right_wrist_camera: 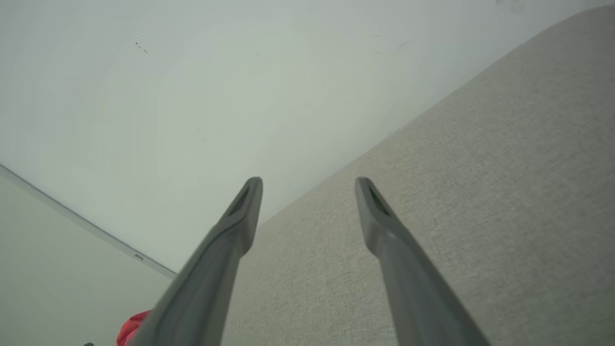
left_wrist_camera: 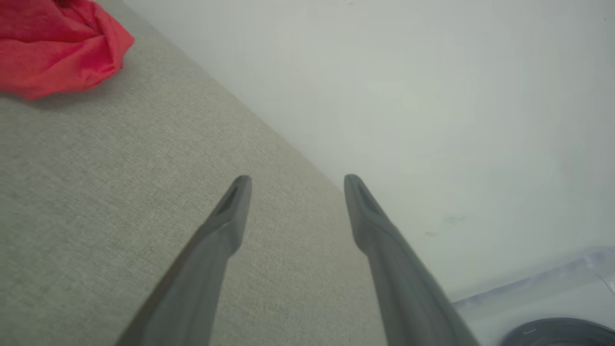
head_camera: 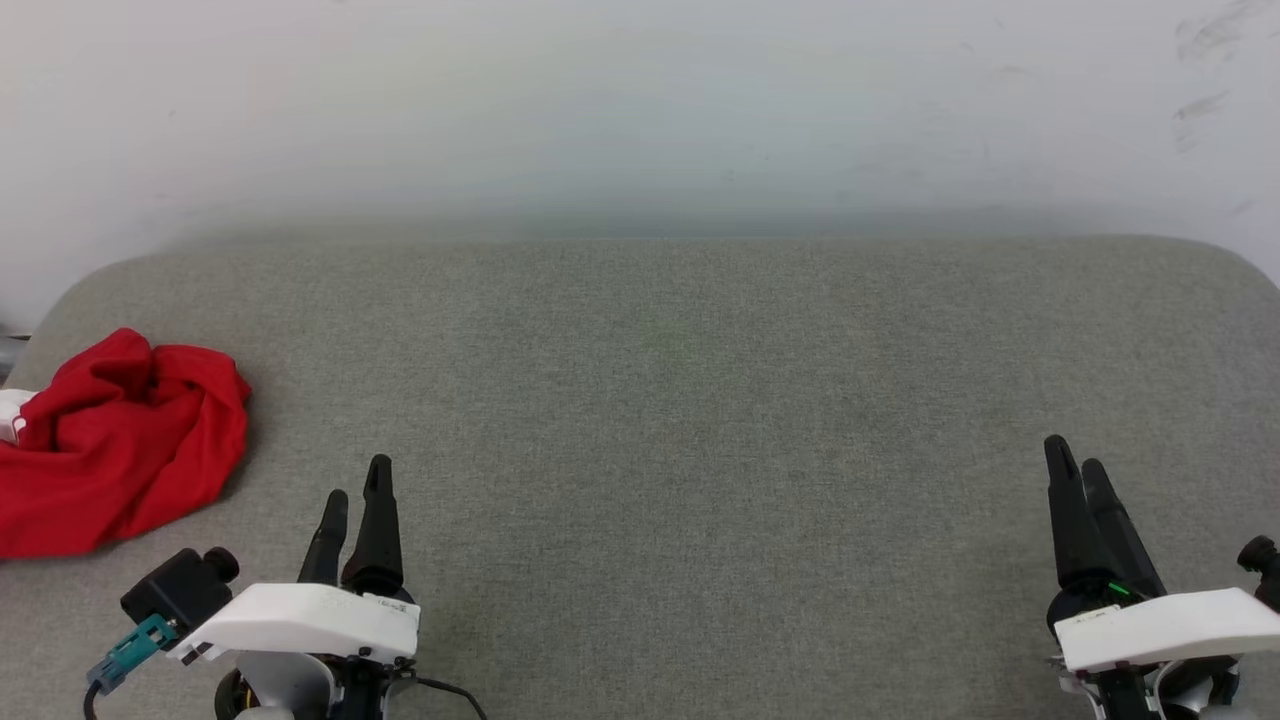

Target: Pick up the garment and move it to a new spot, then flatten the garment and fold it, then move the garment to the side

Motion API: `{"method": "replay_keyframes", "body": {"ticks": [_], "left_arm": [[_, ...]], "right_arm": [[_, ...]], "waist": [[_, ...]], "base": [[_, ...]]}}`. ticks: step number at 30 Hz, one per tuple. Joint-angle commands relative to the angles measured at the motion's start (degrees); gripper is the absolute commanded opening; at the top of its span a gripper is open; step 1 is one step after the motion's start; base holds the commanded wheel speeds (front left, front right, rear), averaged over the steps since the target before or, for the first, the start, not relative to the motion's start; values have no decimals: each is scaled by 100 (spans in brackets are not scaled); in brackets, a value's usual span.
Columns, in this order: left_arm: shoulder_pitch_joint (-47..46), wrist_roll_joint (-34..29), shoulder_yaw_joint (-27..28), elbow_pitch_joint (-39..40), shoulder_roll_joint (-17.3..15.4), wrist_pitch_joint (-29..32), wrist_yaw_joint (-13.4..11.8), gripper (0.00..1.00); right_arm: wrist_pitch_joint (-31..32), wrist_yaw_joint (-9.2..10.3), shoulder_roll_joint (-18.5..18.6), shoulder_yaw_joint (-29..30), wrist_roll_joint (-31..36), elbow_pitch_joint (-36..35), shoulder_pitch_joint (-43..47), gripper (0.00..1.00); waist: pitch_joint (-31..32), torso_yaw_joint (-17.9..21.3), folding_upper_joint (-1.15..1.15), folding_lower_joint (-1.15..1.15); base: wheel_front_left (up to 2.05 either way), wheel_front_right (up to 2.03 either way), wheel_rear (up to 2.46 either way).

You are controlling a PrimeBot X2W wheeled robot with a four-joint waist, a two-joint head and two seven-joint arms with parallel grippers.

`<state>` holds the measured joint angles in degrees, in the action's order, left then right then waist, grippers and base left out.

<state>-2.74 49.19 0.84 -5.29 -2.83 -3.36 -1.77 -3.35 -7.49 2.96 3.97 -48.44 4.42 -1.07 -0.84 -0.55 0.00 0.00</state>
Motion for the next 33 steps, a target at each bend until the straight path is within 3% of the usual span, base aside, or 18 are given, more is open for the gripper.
{"method": "replay_keyframes", "body": {"ticks": [1, 33], "left_arm": [[-38, -243, -41, 128, -36, -70, -57, 100], [60, -2480, -721, 291, -259, -609, -541, 100]], "right_arm": [[-71, -1, -2, -28, 244, -128, -23, 100], [-608, 0, -7, -127, 2657, -296, 191, 100]], "waist": [[-8, -3, 0, 0], [-53, -59, 0, 0]], "base": [[0, 0, 0], [0, 0, 0]]}}
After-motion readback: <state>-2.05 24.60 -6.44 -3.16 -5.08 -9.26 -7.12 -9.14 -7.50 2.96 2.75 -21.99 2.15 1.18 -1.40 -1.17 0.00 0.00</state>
